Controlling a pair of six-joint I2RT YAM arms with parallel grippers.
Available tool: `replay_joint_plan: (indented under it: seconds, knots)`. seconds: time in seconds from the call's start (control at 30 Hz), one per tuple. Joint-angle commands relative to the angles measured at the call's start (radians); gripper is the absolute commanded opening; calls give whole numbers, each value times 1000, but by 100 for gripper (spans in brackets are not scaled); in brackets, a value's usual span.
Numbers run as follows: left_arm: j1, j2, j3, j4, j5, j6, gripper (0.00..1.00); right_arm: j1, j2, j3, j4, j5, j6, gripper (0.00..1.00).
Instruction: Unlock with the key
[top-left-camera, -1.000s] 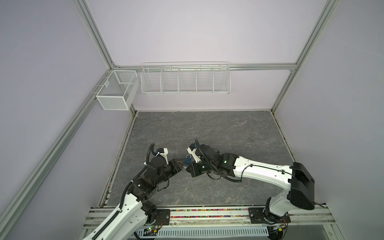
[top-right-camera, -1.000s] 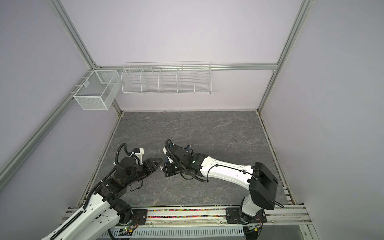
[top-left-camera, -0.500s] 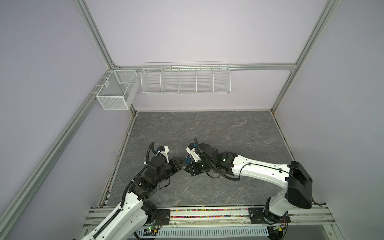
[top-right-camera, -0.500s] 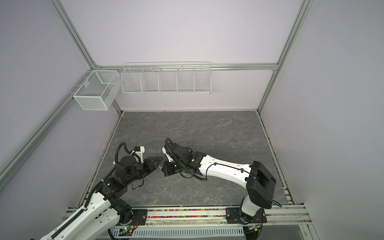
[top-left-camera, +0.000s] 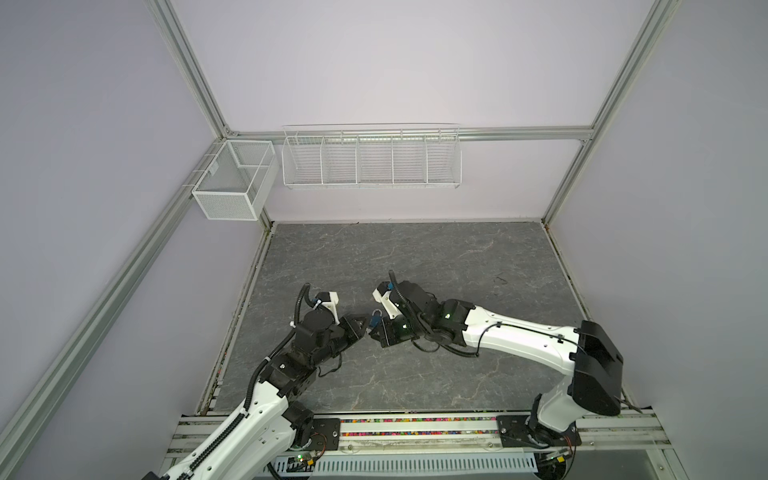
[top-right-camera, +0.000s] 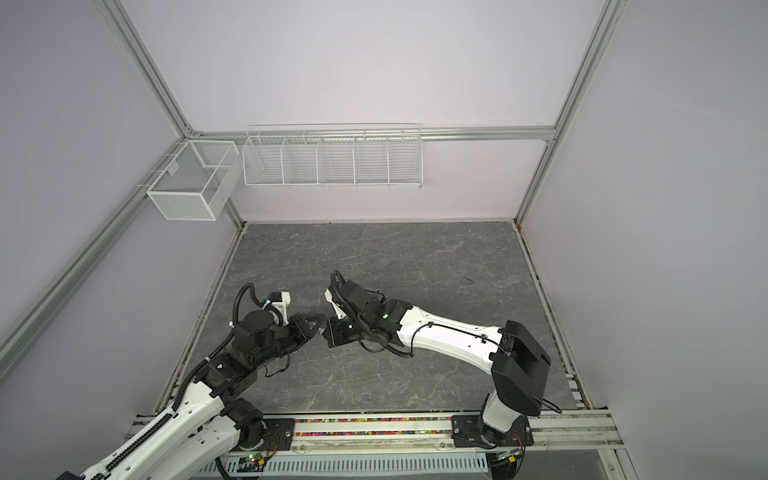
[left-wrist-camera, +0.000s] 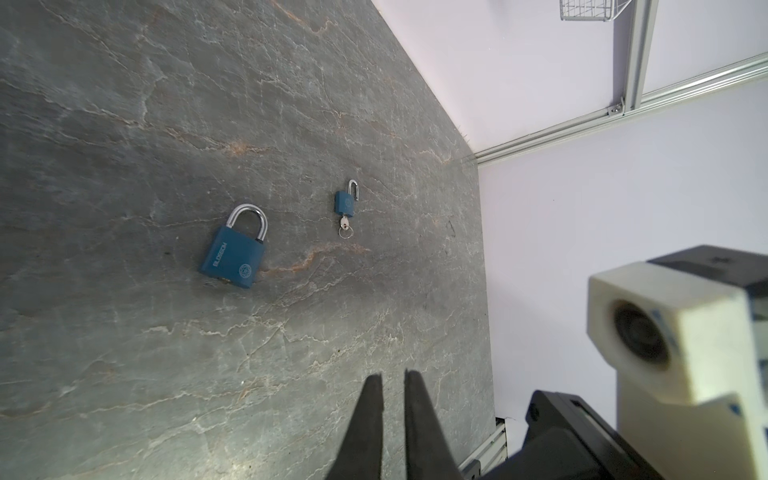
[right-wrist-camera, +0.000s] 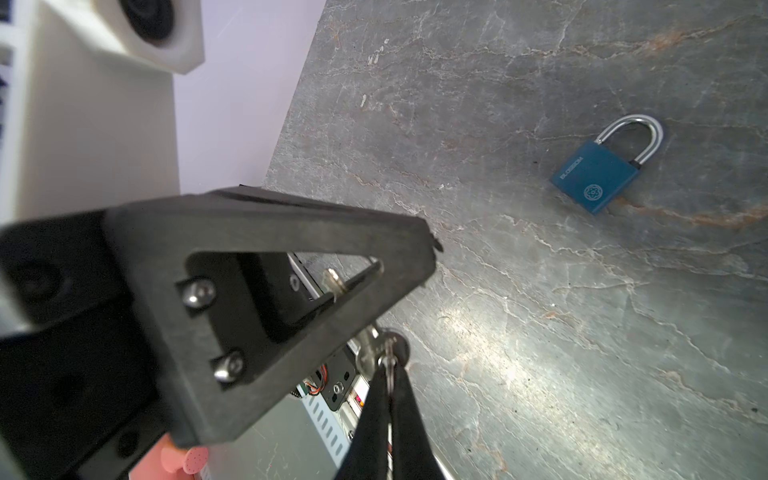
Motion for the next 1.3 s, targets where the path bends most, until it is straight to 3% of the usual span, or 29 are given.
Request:
replay_joint_plan:
  seconds: [0.0,0.37,0.57,0.73,0.97,1.1,1.27]
  knots:
    - [4,-15,13,15,-23,-16,7,-4,14,18,-7,-1,-2,6]
    - [4,-13,21,13,-23,-5,0,-5,6,26,-17,28,-17,9]
    - [4,6,56,44,-21,89,0,-17,-66,-2,-30,33,-39,33]
    - [4,32,93,98,29,214,0,-63,-152,-60,22,-97,-53,45]
    - [4,97,107,280,144,269,0,-184,-253,-169,216,-377,-48,47]
    - [4,135,119,394,209,284,0,-257,-273,-209,255,-423,-33,46]
    - [4,170,152,441,236,319,0,-275,-250,-204,282,-462,-46,44]
